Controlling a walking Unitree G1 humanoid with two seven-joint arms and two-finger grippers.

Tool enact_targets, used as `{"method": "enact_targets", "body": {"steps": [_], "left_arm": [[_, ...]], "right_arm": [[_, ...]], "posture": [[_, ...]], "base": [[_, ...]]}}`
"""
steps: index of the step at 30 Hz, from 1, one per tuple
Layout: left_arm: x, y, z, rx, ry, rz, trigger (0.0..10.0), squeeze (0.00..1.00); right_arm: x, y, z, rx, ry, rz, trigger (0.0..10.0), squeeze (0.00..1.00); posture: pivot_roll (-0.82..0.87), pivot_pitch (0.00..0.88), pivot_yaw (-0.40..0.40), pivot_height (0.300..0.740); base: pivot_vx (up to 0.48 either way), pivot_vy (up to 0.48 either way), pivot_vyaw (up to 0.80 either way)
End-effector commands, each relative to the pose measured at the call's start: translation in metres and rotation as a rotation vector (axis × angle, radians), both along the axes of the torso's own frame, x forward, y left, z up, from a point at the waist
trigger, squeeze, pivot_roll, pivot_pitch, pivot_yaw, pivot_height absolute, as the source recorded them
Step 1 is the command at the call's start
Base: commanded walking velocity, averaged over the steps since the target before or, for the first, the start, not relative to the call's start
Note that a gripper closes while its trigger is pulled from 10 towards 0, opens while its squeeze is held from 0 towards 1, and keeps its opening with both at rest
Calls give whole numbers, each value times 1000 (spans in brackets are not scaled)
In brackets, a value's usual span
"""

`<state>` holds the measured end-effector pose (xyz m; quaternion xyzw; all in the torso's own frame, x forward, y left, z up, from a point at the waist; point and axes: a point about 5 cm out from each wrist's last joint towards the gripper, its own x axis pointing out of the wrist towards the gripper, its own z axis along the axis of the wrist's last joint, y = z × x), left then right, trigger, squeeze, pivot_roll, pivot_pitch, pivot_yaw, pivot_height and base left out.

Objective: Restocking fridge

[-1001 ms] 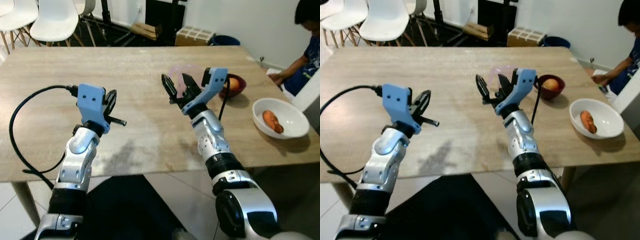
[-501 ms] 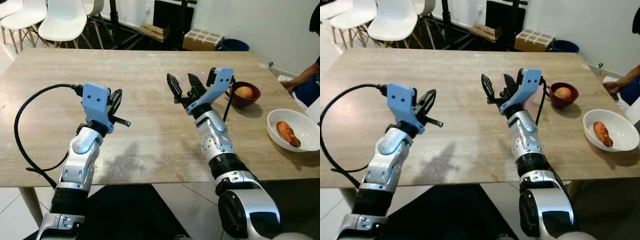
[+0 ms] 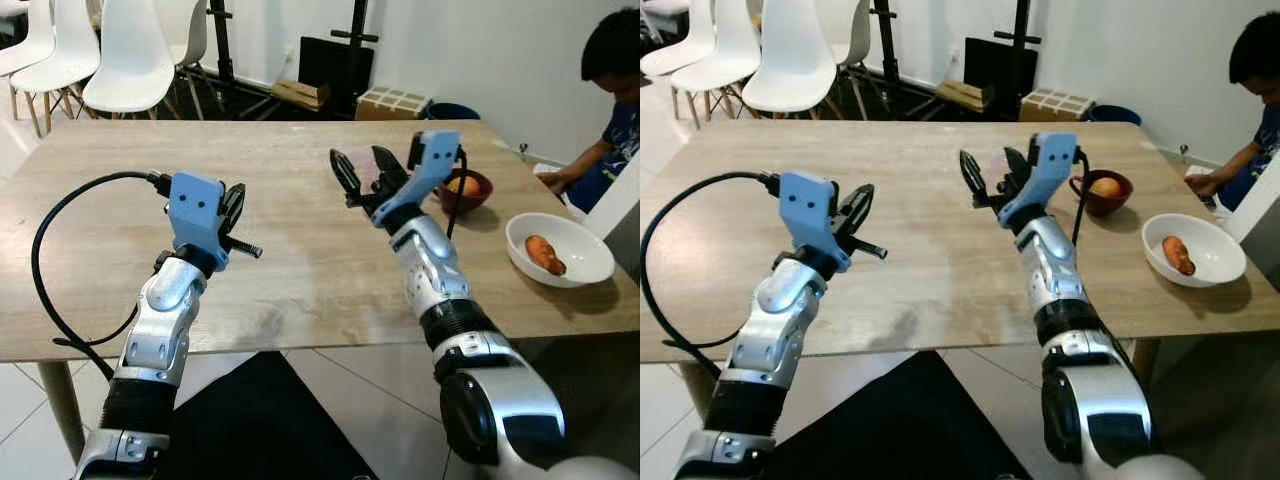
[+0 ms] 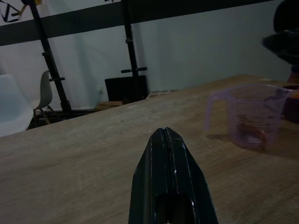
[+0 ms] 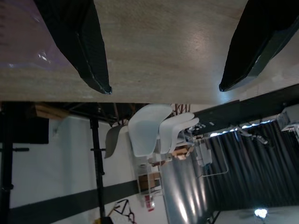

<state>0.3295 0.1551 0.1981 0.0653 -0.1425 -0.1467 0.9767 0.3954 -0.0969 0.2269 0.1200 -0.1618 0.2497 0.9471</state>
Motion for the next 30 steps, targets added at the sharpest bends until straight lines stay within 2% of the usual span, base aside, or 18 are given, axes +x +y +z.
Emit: {"method": "enact_targets", "body": {"steps": [1,6,15,22,23,24,30], "left_arm": [[-1,2,-9,16,29,11,10000,0],[-6,4,-11,13,32,34,10000,0],[-6,7,-11,14,33,40,10000,0],[-3,6,-7,22,29,34,10000,0],[-2,5,-5,26,25,24,10000,0],[-1,4,-3,30,22,14,10000,0],[2,-3,4,42,21,-38,10000,0]], "right_arm": [[2,0,3,-22,2,-4,10000,0],[2,8,3,-34,4,21,10000,0],[2,7,0,-47,10,29,10000,0],[8,8,4,-106,25,20,10000,0],[11,7,7,-136,40,11,10000,761],[13,6,10,-161,54,0,10000,1000],[18,4,19,-255,64,-16,10000,1000]], "posture": [[-58,90,-51,707],[-47,101,-67,707],[-46,114,-66,707],[-48,131,-65,707],[-45,142,-71,707],[-42,147,-76,707],[-23,174,-98,707]], "base": [[0,0,0],[0,0,0],[0,0,0],[0,0,0],[0,0,0],[0,0,0],[0,0,0]]}}
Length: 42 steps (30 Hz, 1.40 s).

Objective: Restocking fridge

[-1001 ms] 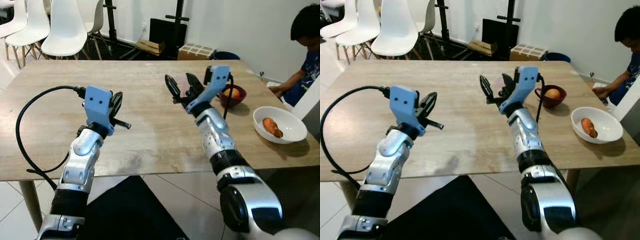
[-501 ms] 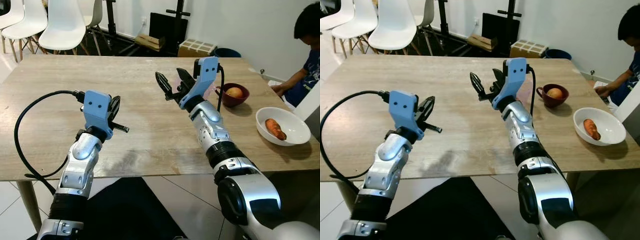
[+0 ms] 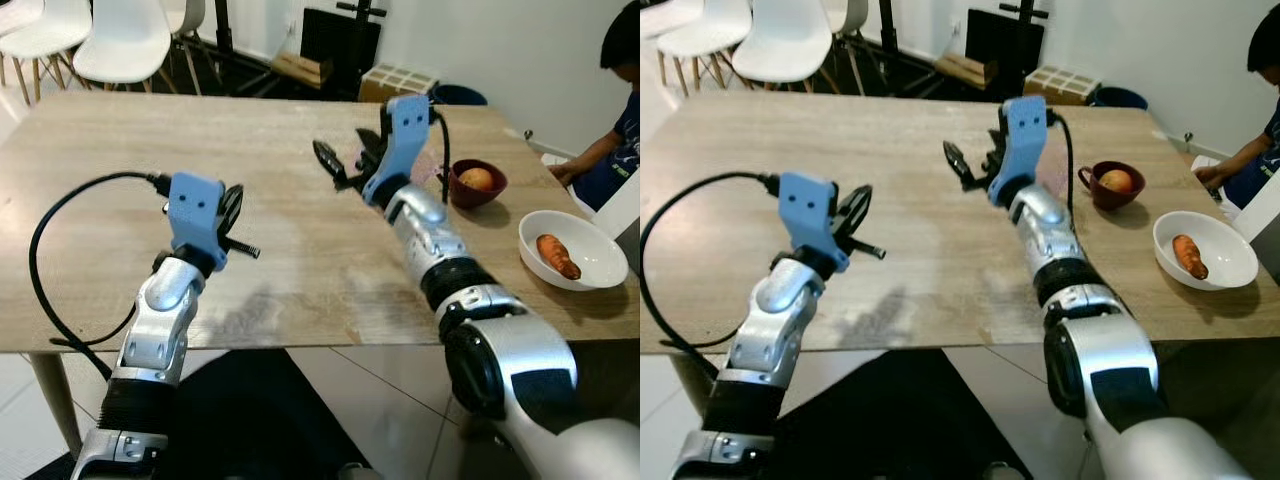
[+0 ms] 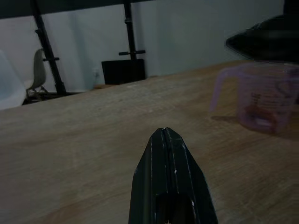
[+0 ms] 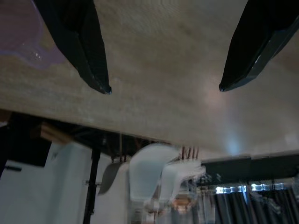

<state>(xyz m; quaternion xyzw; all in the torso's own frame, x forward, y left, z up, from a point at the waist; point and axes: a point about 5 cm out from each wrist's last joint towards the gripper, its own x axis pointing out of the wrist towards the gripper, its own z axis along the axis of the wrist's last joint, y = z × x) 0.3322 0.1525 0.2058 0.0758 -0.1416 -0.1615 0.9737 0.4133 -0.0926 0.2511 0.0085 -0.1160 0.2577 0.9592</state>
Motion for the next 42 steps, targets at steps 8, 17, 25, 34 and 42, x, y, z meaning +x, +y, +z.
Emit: {"method": "enact_targets", "body": {"steps": [8,17,25,34,42], "left_arm": [[2,-9,1,11,41,-73,10000,0],[0,-16,2,13,49,-106,10000,0],[-4,-23,14,-23,17,-173,10000,0],[-10,-41,29,-30,-1,-317,10000,0],[-14,-50,35,-9,11,-419,10000,0]], "right_arm": [[3,0,2,-197,22,2,10000,0],[8,-1,10,-271,23,-91,10000,0],[11,-8,14,-282,37,-160,10000,0],[12,-15,15,-324,48,-189,10000,0],[13,-23,11,-369,64,-245,10000,0]], "posture": [[-18,191,-99,707],[-5,203,-99,707],[9,217,-103,707],[9,216,-97,707],[11,215,-94,707]], "base": [[0,0,0],[0,0,0],[0,0,0],[0,0,0],[0,0,0]]}}
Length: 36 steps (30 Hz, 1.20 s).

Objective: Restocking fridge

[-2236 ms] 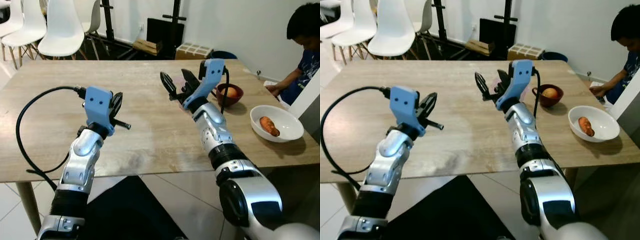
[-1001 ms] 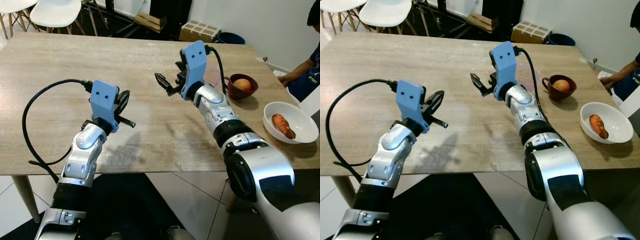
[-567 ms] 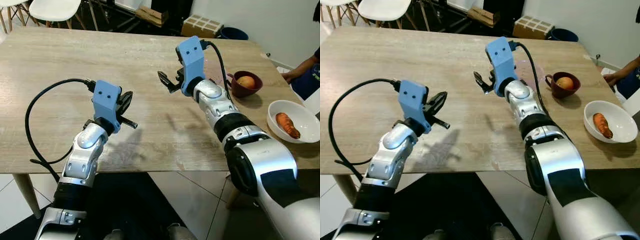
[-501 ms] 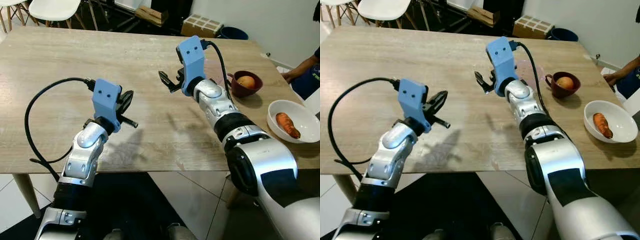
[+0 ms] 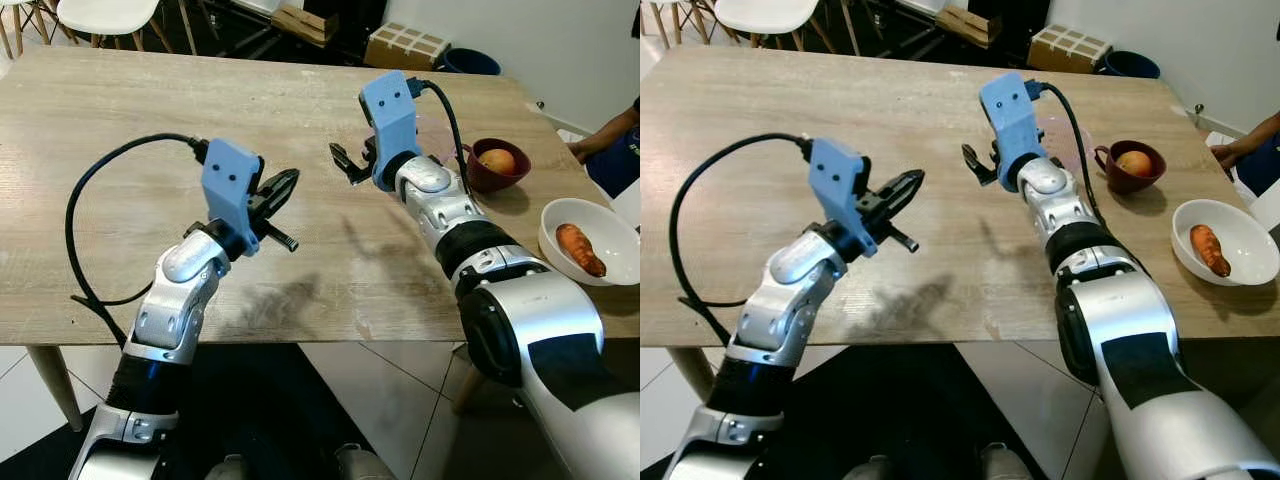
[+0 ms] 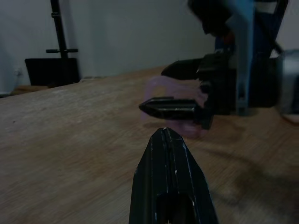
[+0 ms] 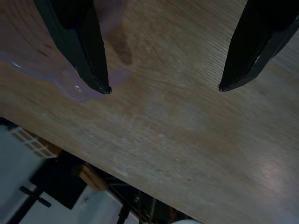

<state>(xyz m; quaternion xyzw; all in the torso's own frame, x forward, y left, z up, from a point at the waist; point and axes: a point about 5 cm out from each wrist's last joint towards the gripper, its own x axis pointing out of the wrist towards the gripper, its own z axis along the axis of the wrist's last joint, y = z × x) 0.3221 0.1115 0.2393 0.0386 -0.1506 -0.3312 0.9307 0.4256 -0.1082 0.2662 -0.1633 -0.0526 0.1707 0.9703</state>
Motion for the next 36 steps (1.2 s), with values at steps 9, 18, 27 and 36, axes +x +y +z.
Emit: {"method": "enact_targets", "body": {"steps": [9,18,27,36], "left_arm": [[-9,-12,2,44,7,-111,10000,0],[-13,-12,4,45,15,-131,10000,0],[-14,-12,5,45,19,-141,10000,0],[-14,-9,8,58,23,-155,10000,0]], "right_arm": [[2,-18,-6,-67,35,-127,10000,0],[3,-28,-14,-111,76,-182,10000,0],[2,-32,-23,-147,121,-182,10000,0],[1,-33,-29,-119,157,-170,10000,0]], "posture": [[20,214,-100,707],[26,204,-108,707],[25,199,-107,707],[64,199,-81,707]], "base": [[0,0,0],[0,0,0],[0,0,0],[0,0,0]]}}
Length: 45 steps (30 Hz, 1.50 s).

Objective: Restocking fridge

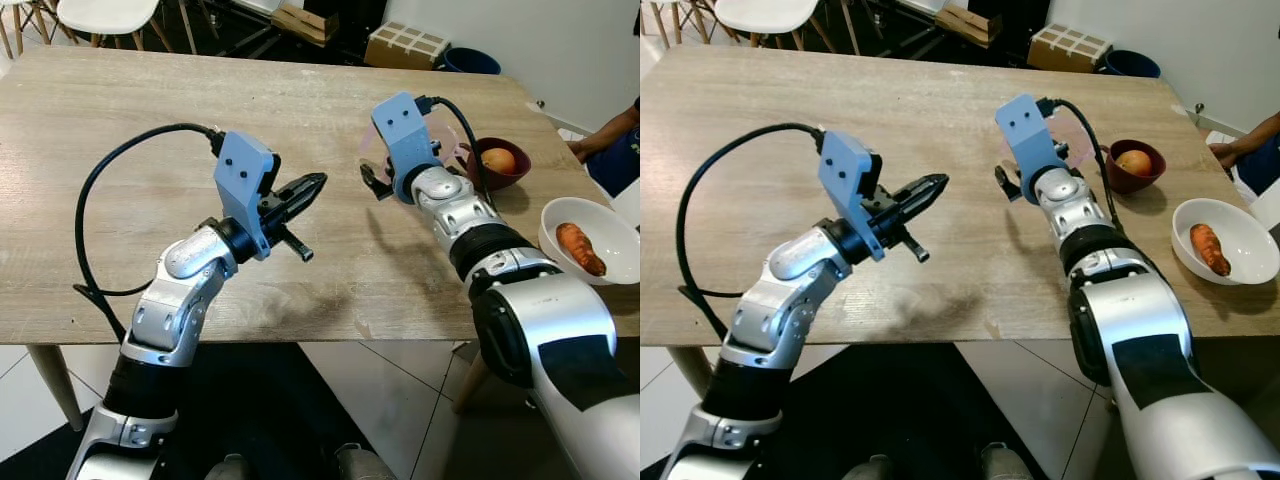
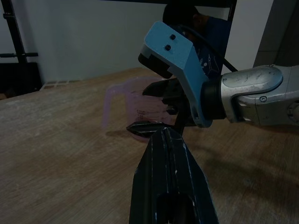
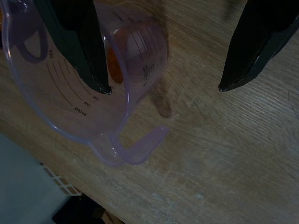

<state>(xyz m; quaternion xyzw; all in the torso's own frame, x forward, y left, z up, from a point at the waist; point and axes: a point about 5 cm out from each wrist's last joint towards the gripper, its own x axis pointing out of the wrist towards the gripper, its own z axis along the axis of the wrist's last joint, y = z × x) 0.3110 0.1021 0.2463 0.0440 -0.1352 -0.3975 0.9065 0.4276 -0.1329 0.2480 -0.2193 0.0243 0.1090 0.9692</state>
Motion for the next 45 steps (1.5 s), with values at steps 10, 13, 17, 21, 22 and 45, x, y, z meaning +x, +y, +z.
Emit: {"method": "enact_targets", "body": {"steps": [10,13,17,21,22,45], "left_arm": [[-2,13,11,50,3,-24,10000,0],[-2,15,12,55,5,-24,10000,0],[-2,16,12,54,5,-22,10000,0],[-2,15,11,52,8,-22,10000,0],[-2,15,11,52,8,-22,10000,0],[1,12,11,43,8,-22,10000,0]], "right_arm": [[-1,-5,-10,89,36,-17,10000,0],[-1,-5,-8,94,33,-12,10000,0],[-1,-5,-6,89,28,-11,10000,0],[0,-6,-2,79,22,-8,10000,0],[0,-6,-2,79,22,-8,10000,0],[1,-6,14,18,0,29,0,0]], "posture": [[122,201,-35,707],[131,202,-29,707],[129,203,-31,707],[121,201,-37,707],[121,201,-37,707],[90,192,-44,707]], "base": [[0,0,0],[0,0,0],[0,0,0],[0,0,0],[0,0,0],[0,0,0]]}}
